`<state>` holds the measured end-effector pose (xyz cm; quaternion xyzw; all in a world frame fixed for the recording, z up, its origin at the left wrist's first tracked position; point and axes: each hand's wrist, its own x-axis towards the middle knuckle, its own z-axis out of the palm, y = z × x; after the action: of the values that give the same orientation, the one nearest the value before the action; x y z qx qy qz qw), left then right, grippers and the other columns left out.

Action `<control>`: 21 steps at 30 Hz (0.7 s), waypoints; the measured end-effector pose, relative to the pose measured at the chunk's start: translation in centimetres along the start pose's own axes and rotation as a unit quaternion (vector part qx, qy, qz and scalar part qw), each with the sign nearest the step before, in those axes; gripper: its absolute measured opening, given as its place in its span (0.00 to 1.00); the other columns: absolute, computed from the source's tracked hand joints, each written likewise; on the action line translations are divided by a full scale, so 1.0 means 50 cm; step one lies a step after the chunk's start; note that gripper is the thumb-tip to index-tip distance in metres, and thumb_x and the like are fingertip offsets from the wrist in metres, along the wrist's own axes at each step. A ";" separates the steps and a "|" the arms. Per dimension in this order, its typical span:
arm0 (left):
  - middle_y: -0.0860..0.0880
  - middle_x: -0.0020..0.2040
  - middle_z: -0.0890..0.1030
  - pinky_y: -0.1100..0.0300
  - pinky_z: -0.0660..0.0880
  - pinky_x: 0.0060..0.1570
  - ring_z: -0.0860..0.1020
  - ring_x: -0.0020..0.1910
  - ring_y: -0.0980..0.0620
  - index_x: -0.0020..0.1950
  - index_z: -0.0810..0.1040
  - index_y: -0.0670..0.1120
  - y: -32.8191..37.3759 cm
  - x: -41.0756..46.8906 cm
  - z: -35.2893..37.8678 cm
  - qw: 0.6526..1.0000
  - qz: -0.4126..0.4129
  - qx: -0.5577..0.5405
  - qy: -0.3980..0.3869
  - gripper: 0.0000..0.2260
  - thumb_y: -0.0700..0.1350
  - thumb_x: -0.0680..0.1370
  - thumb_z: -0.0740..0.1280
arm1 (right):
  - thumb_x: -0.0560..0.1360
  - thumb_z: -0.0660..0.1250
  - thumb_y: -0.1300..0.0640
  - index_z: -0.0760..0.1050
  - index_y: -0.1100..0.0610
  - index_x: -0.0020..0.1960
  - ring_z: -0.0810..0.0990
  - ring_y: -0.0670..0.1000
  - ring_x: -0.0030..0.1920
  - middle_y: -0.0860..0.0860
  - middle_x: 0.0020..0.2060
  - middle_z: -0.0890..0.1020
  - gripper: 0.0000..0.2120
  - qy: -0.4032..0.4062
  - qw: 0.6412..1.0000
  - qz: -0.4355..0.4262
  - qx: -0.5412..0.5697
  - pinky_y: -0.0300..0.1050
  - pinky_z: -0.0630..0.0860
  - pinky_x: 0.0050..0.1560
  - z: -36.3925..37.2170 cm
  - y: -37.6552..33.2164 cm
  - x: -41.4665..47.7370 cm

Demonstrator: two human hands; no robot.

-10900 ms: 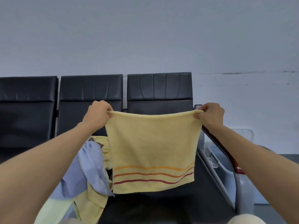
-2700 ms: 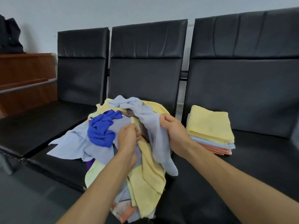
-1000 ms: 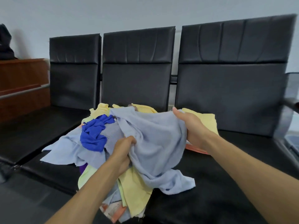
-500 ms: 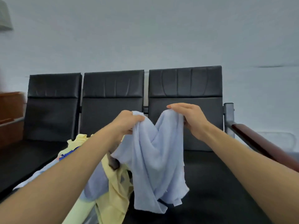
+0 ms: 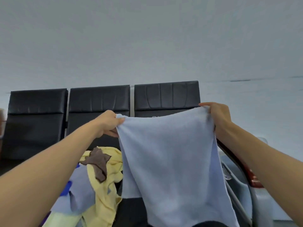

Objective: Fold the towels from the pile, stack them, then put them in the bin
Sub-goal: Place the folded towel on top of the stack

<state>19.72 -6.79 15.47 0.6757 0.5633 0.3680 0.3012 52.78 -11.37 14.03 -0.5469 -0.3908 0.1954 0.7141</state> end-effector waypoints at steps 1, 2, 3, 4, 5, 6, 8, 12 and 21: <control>0.41 0.51 0.81 0.56 0.80 0.37 0.82 0.47 0.45 0.58 0.75 0.37 0.003 0.000 -0.003 1.000 -0.003 -0.004 0.000 0.13 0.46 0.82 0.63 | 0.71 0.65 0.61 0.85 0.51 0.39 0.80 0.53 0.54 0.51 0.49 0.84 0.10 0.001 1.000 0.007 0.000 0.46 0.77 0.54 -0.008 -0.004 -0.001; 0.42 0.52 0.80 0.55 0.80 0.38 0.82 0.48 0.44 0.60 0.75 0.37 0.008 -0.002 -0.005 1.000 -0.008 -0.011 0.002 0.14 0.46 0.81 0.63 | 0.71 0.67 0.61 0.84 0.51 0.39 0.80 0.53 0.53 0.51 0.50 0.84 0.09 -0.004 1.000 0.005 -0.007 0.46 0.76 0.52 -0.018 -0.007 -0.006; 0.42 0.54 0.80 0.54 0.79 0.40 0.81 0.49 0.44 0.61 0.74 0.37 0.012 -0.004 -0.006 1.000 -0.014 -0.022 0.007 0.15 0.46 0.80 0.64 | 0.72 0.67 0.61 0.84 0.51 0.41 0.79 0.53 0.52 0.51 0.49 0.83 0.08 -0.017 1.000 -0.002 -0.021 0.45 0.76 0.52 -0.025 -0.008 -0.010; 0.41 0.56 0.79 0.52 0.79 0.42 0.80 0.50 0.43 0.62 0.73 0.37 0.015 -0.009 -0.008 0.999 -0.025 -0.035 0.018 0.16 0.46 0.80 0.65 | 0.72 0.69 0.62 0.84 0.53 0.43 0.79 0.52 0.51 0.51 0.48 0.83 0.06 -0.030 0.999 -0.014 -0.032 0.45 0.76 0.52 -0.031 -0.007 -0.014; 0.41 0.56 0.78 0.50 0.78 0.44 0.79 0.51 0.43 0.64 0.72 0.37 0.015 -0.012 -0.009 0.998 -0.036 -0.051 0.031 0.17 0.46 0.80 0.66 | 0.72 0.70 0.62 0.83 0.55 0.45 0.80 0.51 0.49 0.52 0.47 0.83 0.04 -0.042 0.998 -0.023 -0.041 0.45 0.77 0.52 -0.037 -0.006 -0.019; 0.41 0.56 0.78 0.49 0.77 0.46 0.79 0.51 0.42 0.65 0.71 0.37 0.014 -0.014 -0.009 0.996 -0.051 -0.067 0.041 0.18 0.46 0.79 0.66 | 0.72 0.71 0.61 0.83 0.56 0.46 0.80 0.51 0.47 0.52 0.46 0.83 0.03 -0.053 0.997 -0.033 -0.048 0.45 0.77 0.51 -0.041 -0.004 -0.021; 0.42 0.51 0.79 0.49 0.76 0.47 0.78 0.47 0.44 0.64 0.72 0.37 0.005 -0.019 -0.005 0.991 -0.075 -0.093 0.055 0.17 0.45 0.79 0.67 | 0.74 0.70 0.62 0.83 0.57 0.48 0.79 0.49 0.46 0.51 0.47 0.82 0.05 -0.063 0.993 -0.053 -0.082 0.44 0.75 0.49 -0.042 0.004 -0.020; 0.43 0.45 0.77 0.50 0.74 0.48 0.77 0.49 0.44 0.64 0.71 0.36 -0.004 -0.027 0.007 0.987 -0.084 -0.104 0.095 0.17 0.44 0.80 0.66 | 0.78 0.58 0.63 0.80 0.56 0.58 0.73 0.51 0.51 0.52 0.57 0.78 0.15 -0.059 0.973 -0.091 -0.206 0.45 0.72 0.52 -0.026 0.013 -0.011; 0.44 0.53 0.80 0.54 0.76 0.44 0.79 0.51 0.47 0.51 0.79 0.43 0.008 -0.030 -0.036 0.988 -0.043 -0.147 -0.003 0.05 0.40 0.76 0.70 | 0.80 0.50 0.64 0.73 0.60 0.65 0.71 0.59 0.64 0.58 0.65 0.73 0.18 -0.039 0.949 -0.060 -0.306 0.52 0.71 0.63 -0.031 0.013 -0.008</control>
<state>18.27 -8.37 16.52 0.6001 0.5307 0.4316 0.4147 53.82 -12.42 13.13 -0.7065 -0.4917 0.0450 0.5070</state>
